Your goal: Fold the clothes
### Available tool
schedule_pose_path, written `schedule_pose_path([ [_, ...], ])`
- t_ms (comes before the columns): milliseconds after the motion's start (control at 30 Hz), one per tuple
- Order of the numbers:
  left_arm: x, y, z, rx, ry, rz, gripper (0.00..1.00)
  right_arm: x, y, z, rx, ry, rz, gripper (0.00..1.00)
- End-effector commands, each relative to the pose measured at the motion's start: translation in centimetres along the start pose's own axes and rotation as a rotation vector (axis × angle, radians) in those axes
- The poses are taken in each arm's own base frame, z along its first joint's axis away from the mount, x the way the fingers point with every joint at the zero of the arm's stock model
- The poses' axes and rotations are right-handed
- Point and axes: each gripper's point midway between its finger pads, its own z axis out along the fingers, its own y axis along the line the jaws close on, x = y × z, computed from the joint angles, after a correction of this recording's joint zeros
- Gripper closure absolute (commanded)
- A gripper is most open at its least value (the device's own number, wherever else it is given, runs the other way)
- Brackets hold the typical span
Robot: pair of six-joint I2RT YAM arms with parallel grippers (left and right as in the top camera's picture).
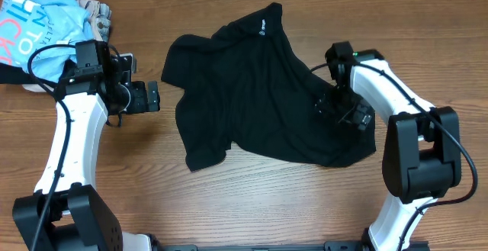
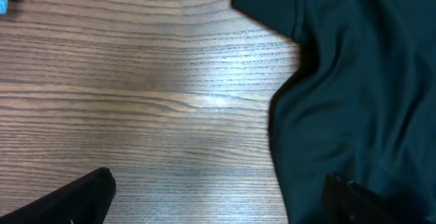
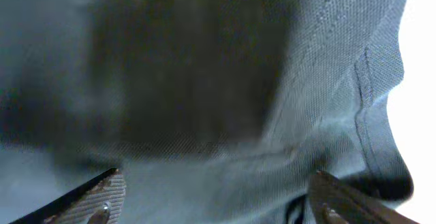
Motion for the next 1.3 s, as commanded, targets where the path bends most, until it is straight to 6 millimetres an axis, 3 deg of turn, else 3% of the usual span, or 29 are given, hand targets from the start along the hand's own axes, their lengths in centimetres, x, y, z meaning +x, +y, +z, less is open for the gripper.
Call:
schedule_pose_path([
  [0, -0.8, -0.2, -0.3, 0.013, -0.020, -0.009, 0.00, -0.7, -0.9, 0.9, 0.049, -0.058, 0.008, 0.15],
  [300, -0.9, -0.2, -0.3, 0.013, -0.023, -0.009, 0.00, -2.9, -0.9, 1.1, 0.063, -0.176, 0.025, 0.33],
  [433, -0.9, -0.2, -0.3, 0.014, -0.023, -0.009, 0.00, -3.2, -0.8, 1.0, 0.061, -0.190, 0.028, 0.57],
  [500, -0.9, -0.2, -0.3, 0.014, -0.023, -0.009, 0.00, -3.4, -0.8, 1.0, 0.064, -0.197, 0.030, 0.80],
  [567, -0.9, -0.2, -0.3, 0.014, -0.023, -0.009, 0.00, -3.6, -0.9, 0.8, 0.064, -0.201, 0.035, 0.86],
  [700, -1.0, -0.2, -0.3, 0.014, -0.027, -0.006, 0.00, -5.0, -1.4, -0.9, 0.043, -0.223, 0.060, 0.89],
  [833, -1.0, -0.2, -0.3, 0.014, -0.027, -0.005, 0.00, -8.2, -2.0, -4.3, -0.028, -0.285, 0.079, 0.91],
  [1000, -1.0, -0.2, -0.3, 0.014, -0.028, -0.005, 0.00, -14.6, -2.7, -8.2, -0.169, -0.429, 0.136, 0.96],
  [1200, -1.6, -0.2, -0.3, 0.014, -0.052, -0.002, 0.00, -22.1, -4.3, -9.8, -0.287, -0.643, 0.239, 0.96],
  [1233, -1.7, -0.2, -0.3, 0.014, -0.055, -0.001, 0.00, -23.4, -4.5, -9.8, -0.298, -0.681, 0.246, 0.93],
  [1267, -1.7, -0.2, -0.3, 0.014, -0.057, -0.001, 0.00, -24.3, -4.5, -9.8, -0.311, -0.706, 0.251, 0.76],
])
